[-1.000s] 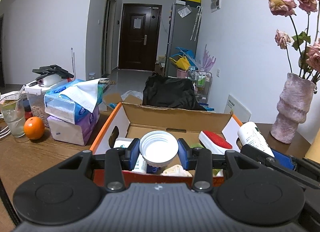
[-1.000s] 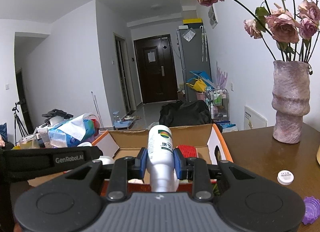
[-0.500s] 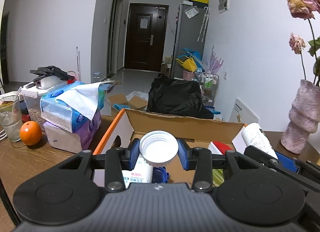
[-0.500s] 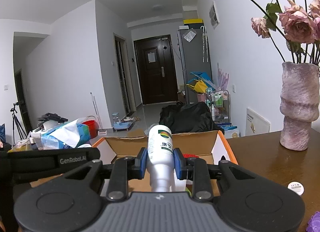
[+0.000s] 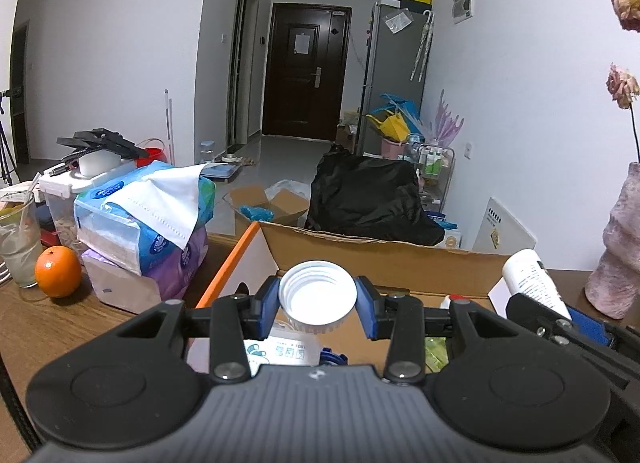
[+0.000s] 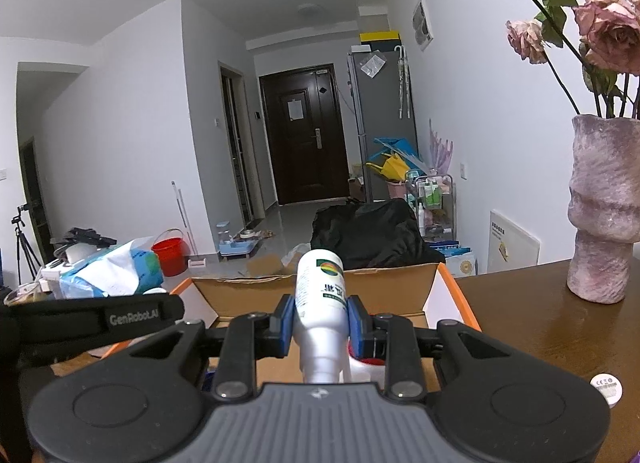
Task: Organize rigid objects
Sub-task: 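Open both tools to drop the bottle cap and spray bottle into the box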
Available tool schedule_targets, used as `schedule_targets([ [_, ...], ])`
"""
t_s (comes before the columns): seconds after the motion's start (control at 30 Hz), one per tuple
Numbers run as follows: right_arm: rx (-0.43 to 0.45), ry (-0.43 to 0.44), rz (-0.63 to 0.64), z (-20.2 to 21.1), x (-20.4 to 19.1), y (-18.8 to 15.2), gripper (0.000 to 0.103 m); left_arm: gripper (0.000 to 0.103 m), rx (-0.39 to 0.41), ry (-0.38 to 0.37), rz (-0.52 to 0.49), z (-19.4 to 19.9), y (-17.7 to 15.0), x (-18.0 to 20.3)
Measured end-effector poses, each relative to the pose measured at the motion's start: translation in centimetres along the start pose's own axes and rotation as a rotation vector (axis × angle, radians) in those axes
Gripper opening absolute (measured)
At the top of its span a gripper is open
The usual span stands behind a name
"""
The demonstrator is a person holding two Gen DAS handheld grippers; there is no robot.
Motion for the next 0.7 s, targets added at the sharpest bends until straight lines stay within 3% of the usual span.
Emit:
schedule_targets([
  [0.7, -0.052, -0.024, 0.004, -2.8, 1.4, 0.1, 0.026, 0.041, -0.019, 0.044, -0.027, -3.1, 0.1, 0.7],
])
Point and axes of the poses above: each gripper's, at about its wrist camera, not at the fingertips, and z roughly against the way its jaws point, x to its right, y to its top, the point moved 5 cm from there along -z, roughly the way its jaws point, and after that the axes turned 14 degrees about y, right-handed, at the moved point
